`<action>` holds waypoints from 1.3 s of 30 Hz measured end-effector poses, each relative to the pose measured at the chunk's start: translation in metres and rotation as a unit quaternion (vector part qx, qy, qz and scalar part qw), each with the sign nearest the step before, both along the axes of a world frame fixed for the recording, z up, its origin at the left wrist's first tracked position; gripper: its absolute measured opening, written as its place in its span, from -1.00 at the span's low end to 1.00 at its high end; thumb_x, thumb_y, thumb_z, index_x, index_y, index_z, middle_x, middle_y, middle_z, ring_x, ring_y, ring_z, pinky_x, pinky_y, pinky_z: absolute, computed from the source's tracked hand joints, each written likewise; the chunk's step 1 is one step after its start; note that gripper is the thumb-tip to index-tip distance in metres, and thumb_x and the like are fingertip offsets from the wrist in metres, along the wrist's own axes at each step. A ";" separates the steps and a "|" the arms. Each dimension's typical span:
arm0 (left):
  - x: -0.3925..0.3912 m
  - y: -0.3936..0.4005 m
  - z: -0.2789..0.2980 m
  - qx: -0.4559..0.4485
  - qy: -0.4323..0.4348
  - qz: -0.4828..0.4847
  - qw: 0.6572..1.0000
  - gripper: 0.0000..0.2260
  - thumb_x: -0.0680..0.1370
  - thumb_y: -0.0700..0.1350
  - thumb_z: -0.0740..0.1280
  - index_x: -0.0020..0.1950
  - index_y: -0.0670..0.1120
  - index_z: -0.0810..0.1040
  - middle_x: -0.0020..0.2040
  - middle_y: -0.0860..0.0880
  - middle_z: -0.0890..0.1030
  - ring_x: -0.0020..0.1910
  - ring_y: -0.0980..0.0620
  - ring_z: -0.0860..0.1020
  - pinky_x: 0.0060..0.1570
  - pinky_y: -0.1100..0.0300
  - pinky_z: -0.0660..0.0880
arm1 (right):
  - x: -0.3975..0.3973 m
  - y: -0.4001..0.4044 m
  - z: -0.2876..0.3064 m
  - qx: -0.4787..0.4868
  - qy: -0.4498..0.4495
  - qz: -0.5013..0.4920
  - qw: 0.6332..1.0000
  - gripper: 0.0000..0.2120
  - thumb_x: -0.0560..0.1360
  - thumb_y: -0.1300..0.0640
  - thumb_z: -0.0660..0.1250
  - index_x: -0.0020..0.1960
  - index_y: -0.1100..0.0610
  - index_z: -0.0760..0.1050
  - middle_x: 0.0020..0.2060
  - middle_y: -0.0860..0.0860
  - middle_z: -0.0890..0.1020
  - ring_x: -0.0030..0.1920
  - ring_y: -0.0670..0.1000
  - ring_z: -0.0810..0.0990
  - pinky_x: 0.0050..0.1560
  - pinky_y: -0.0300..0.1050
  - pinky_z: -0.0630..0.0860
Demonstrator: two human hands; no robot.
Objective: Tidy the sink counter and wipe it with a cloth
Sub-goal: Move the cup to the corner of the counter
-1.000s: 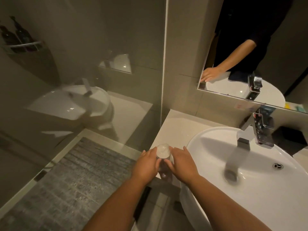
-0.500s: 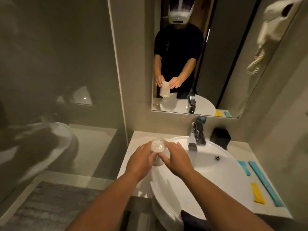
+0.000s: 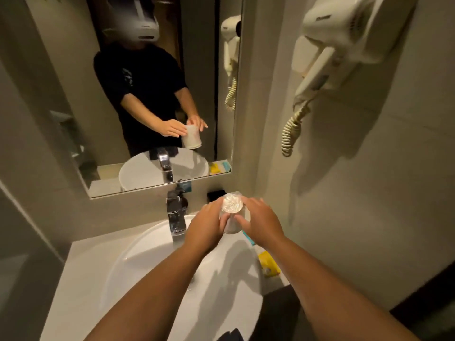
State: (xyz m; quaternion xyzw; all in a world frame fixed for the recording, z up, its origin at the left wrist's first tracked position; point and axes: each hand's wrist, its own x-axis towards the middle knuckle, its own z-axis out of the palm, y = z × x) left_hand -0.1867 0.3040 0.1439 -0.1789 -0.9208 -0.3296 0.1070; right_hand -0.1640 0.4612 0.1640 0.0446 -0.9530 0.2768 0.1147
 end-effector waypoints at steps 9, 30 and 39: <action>-0.134 0.084 -0.058 0.007 -0.036 -0.023 0.999 -0.69 0.60 0.13 0.14 0.33 0.13 0.40 0.21 0.05 0.57 0.15 0.03 0.51 0.05 0.13 0.45 | -0.137 0.080 -0.062 -0.005 -0.055 -0.028 0.998 -0.56 0.52 -0.06 0.30 0.36 0.02 0.38 0.26 -0.01 0.53 0.25 0.03 0.45 0.36 -0.03 0.34; -0.267 0.134 -0.152 -0.145 -0.136 0.012 0.980 -0.69 0.56 -0.14 0.22 0.32 -0.08 0.40 0.16 -0.11 0.56 0.12 -0.09 0.53 0.03 0.08 0.49 | -0.269 0.106 -0.186 -0.105 -0.104 -0.069 0.987 -0.56 0.50 -0.03 0.33 0.35 0.01 0.41 0.20 0.06 0.58 0.17 0.09 0.55 0.14 -0.12 0.44; -0.271 0.138 -0.154 -0.252 -0.146 0.005 0.957 -0.57 0.58 -0.21 0.20 0.43 -0.17 0.20 0.30 -0.17 0.44 0.26 -0.13 0.43 0.06 0.08 0.46 | -0.274 0.109 -0.191 -0.096 -0.104 -0.068 0.988 -0.55 0.51 -0.04 0.32 0.37 0.01 0.38 0.20 0.06 0.56 0.16 0.07 0.53 0.13 -0.11 0.46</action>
